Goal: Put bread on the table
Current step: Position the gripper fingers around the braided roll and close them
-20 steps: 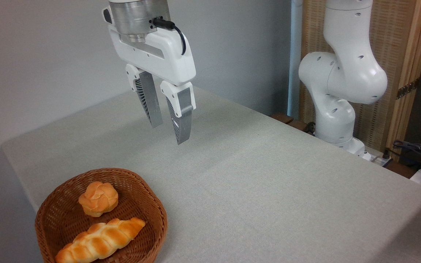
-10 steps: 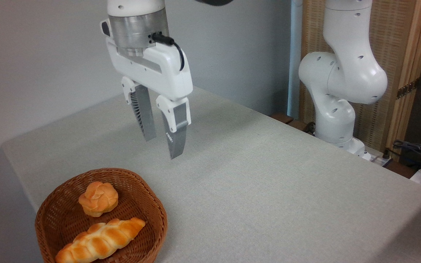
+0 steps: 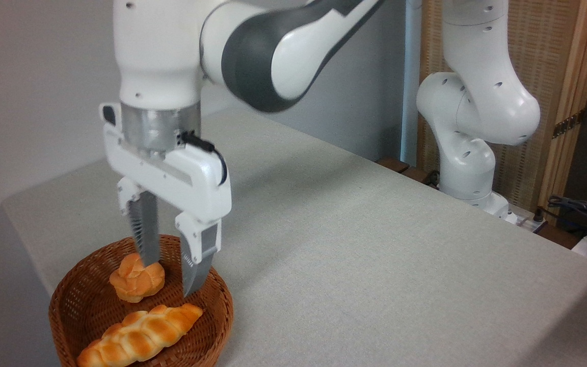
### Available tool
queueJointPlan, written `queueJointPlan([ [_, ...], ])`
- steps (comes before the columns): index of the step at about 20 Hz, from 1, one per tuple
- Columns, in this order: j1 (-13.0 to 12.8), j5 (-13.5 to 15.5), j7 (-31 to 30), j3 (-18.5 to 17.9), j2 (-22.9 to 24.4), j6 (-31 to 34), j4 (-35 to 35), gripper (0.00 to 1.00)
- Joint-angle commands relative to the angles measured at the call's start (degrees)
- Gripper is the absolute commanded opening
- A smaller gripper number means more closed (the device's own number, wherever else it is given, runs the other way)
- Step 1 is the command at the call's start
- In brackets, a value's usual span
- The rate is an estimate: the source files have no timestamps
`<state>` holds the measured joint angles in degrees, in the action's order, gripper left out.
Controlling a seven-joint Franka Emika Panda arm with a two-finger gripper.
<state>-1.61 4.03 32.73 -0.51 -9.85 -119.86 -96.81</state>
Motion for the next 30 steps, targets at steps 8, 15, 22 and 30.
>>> queueJointPlan([
  [8, -0.3, -0.3, -3.4, 2.1, -11.1, -16.3, 0.7, 1.00],
  [15, -0.4, -0.8, -2.6, 2.1, -12.4, -18.6, 0.7, 0.78],
  [22, -0.3, -0.8, -0.5, 2.2, -12.8, -18.6, 0.7, 0.46],
  [30, -0.3, -0.9, -0.3, 2.4, -13.2, -18.6, 0.9, 0.39],
])
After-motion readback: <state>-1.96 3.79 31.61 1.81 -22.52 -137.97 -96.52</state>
